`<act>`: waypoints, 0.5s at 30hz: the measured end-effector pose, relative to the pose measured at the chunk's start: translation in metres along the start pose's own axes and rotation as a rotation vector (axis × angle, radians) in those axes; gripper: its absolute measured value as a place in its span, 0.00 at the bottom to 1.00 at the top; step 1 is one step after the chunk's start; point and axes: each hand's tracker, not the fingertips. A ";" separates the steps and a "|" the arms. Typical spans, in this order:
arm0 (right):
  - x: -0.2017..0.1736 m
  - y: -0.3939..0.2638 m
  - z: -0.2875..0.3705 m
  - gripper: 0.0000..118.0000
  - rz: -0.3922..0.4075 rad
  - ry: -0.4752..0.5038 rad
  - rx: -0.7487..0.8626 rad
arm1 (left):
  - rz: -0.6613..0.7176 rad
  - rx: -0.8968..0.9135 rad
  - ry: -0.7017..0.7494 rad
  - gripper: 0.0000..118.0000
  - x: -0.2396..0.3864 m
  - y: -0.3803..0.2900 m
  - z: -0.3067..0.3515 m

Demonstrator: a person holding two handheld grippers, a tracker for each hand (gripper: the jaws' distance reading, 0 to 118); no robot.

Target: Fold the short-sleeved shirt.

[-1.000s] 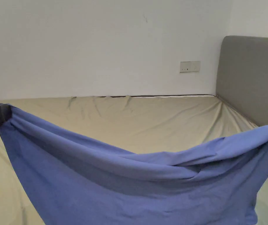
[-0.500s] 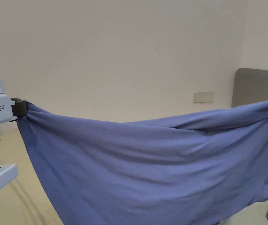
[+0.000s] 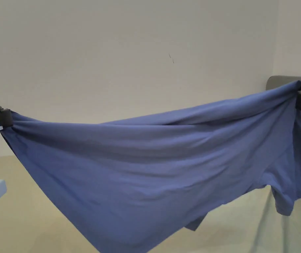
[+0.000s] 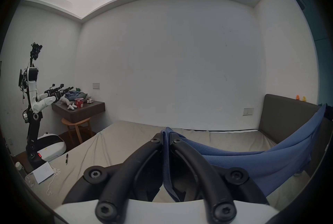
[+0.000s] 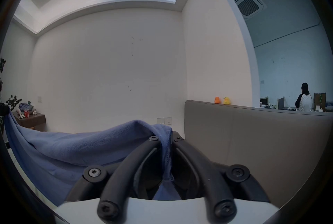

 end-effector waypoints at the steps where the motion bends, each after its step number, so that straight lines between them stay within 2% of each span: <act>1: -0.007 -0.007 -0.008 0.05 0.016 -0.002 -0.008 | 0.001 -0.009 0.011 0.02 0.001 -0.008 -0.009; 3: -0.015 -0.024 -0.021 0.05 0.043 -0.011 -0.014 | 0.035 -0.047 0.007 0.02 0.001 -0.025 -0.025; 6: -0.027 -0.062 -0.036 0.05 0.023 -0.001 -0.092 | 0.000 -0.104 0.011 0.02 0.005 -0.053 -0.047; 8: -0.032 -0.089 -0.041 0.05 0.051 0.004 -0.094 | 0.011 -0.099 0.000 0.02 0.004 -0.076 -0.052; 10: -0.036 -0.121 -0.040 0.05 0.046 0.010 -0.157 | 0.007 -0.172 -0.015 0.02 0.006 -0.103 -0.058; 13: -0.034 -0.167 -0.027 0.05 -0.015 0.028 -0.263 | -0.006 -0.229 -0.006 0.02 0.003 -0.146 -0.055; 15: -0.029 -0.194 -0.006 0.05 -0.018 0.035 -0.249 | -0.011 -0.243 -0.023 0.02 0.003 -0.174 -0.044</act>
